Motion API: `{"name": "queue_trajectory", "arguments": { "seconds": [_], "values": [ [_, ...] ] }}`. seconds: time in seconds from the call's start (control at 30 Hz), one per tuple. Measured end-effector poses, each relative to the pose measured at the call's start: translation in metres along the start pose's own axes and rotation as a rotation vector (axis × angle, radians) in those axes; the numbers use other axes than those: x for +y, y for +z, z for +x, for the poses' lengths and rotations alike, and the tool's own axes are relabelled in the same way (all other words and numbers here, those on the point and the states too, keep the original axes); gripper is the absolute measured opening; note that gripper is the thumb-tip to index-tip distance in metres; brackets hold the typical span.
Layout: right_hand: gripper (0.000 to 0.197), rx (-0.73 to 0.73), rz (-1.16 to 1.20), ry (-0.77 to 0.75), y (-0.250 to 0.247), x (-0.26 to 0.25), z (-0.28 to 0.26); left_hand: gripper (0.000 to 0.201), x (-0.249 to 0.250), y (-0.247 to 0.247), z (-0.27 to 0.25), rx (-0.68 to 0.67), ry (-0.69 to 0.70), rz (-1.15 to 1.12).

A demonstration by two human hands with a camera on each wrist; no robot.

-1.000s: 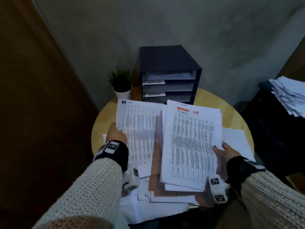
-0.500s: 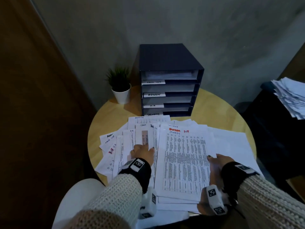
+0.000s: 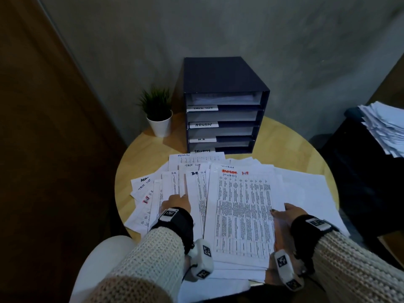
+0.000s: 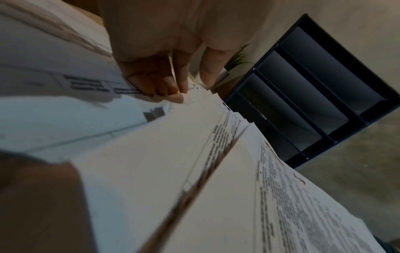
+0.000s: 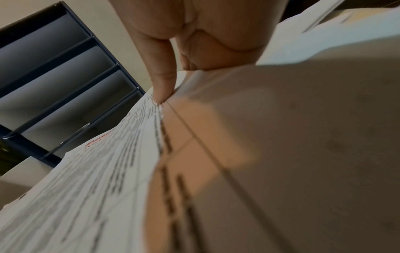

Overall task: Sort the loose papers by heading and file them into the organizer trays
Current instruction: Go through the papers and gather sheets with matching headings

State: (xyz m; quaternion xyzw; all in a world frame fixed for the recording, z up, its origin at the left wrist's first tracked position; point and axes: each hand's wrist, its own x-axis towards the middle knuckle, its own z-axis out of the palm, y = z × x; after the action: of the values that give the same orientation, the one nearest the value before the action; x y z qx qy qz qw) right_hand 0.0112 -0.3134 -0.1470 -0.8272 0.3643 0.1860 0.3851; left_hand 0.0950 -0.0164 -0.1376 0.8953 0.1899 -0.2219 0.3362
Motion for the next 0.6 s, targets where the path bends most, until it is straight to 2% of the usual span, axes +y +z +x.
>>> {"name": "queue_trajectory", "arguments": {
  "seconds": [0.1, 0.17, 0.23, 0.33, 0.47, 0.6],
  "values": [
    [0.049, 0.013, -0.040, -0.010, 0.000, -0.003, -0.006, 0.035, -0.002, -0.006, -0.003, -0.027, 0.008, 0.013],
    [0.050, 0.020, -0.053, -0.013, 0.001, -0.003, -0.007, 0.036, -0.004, -0.008, -0.003, 0.000, 0.010, -0.008],
    [0.050, 0.028, -0.058, -0.016, 0.001, -0.003, -0.008, 0.037, -0.007, -0.005, -0.006, 0.054, 0.052, 0.077],
    [0.050, 0.034, -0.085, -0.014, 0.002, -0.003, -0.010, 0.039, -0.007, 0.002, -0.010, 0.041, 0.111, 0.143],
    [0.049, 0.042, -0.095, -0.020, 0.002, -0.003, -0.012, 0.041, -0.009, -0.001, -0.007, -0.010, 0.136, -0.020],
    [0.049, 0.045, -0.077, -0.026, 0.002, -0.004, -0.015, 0.038, -0.008, -0.013, -0.011, 0.083, 0.154, -0.152]
  ]
}}
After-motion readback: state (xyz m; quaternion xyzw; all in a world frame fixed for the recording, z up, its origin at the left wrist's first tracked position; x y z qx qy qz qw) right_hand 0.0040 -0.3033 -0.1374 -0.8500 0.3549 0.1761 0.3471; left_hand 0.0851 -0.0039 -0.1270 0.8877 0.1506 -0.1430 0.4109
